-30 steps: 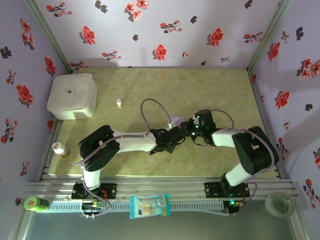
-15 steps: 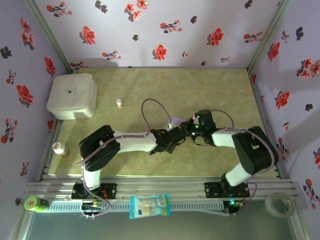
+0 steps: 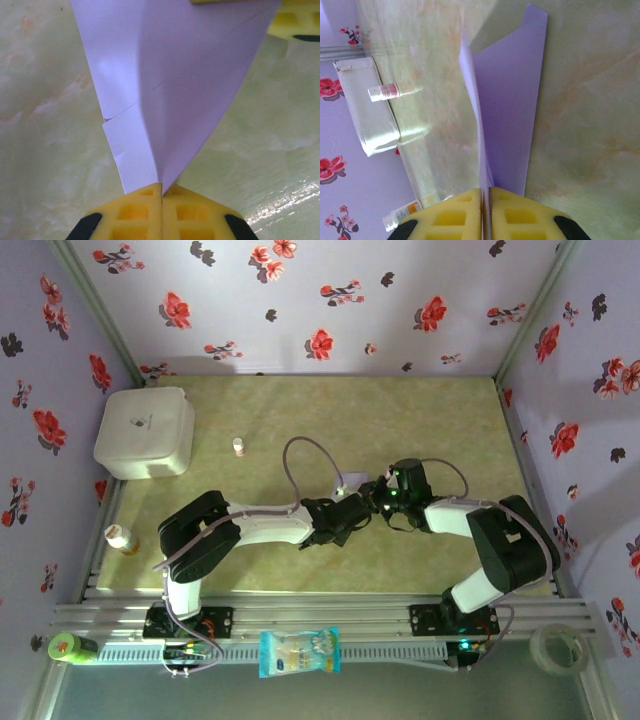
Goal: Fold a paper plane with a square sheet of paper (pick it up from the middle)
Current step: Fold the wing for the fifth time at the center of the table.
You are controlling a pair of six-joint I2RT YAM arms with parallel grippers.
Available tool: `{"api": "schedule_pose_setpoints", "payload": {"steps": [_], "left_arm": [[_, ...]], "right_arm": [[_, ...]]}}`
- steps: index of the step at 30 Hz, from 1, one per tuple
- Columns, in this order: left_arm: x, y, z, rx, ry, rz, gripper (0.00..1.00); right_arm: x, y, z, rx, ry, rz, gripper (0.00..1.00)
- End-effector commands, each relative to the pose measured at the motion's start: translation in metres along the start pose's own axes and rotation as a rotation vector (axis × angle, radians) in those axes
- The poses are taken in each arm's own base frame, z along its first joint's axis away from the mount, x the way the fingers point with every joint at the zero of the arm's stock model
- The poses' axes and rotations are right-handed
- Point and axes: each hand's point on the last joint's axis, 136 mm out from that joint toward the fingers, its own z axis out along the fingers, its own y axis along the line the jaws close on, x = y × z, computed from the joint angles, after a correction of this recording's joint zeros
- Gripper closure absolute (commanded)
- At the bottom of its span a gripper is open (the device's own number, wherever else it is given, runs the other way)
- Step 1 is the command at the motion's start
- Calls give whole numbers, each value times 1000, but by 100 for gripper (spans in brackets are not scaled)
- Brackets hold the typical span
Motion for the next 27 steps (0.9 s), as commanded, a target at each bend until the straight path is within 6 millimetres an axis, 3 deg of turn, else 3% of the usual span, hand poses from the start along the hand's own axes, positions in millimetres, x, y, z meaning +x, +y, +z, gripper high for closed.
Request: {"api": "schedule_pose_setpoints", "payload": {"steps": [1, 6, 16, 27], "left_arm": [[-1, 3, 1, -38, 2, 24, 100], [-7, 0, -3, -4, -15, 9, 100], [-20, -24, -7, 337, -15, -152, 100], [-23, -26, 1, 612, 1, -365, 100]], "right_arm": [[-5, 12, -7, 1, -27, -31, 81], [-13, 6, -25, 81, -87, -80, 66], [-30, 3, -70, 156, -244, -137, 56], [-28, 1, -74, 133, -252, -126, 56]]}}
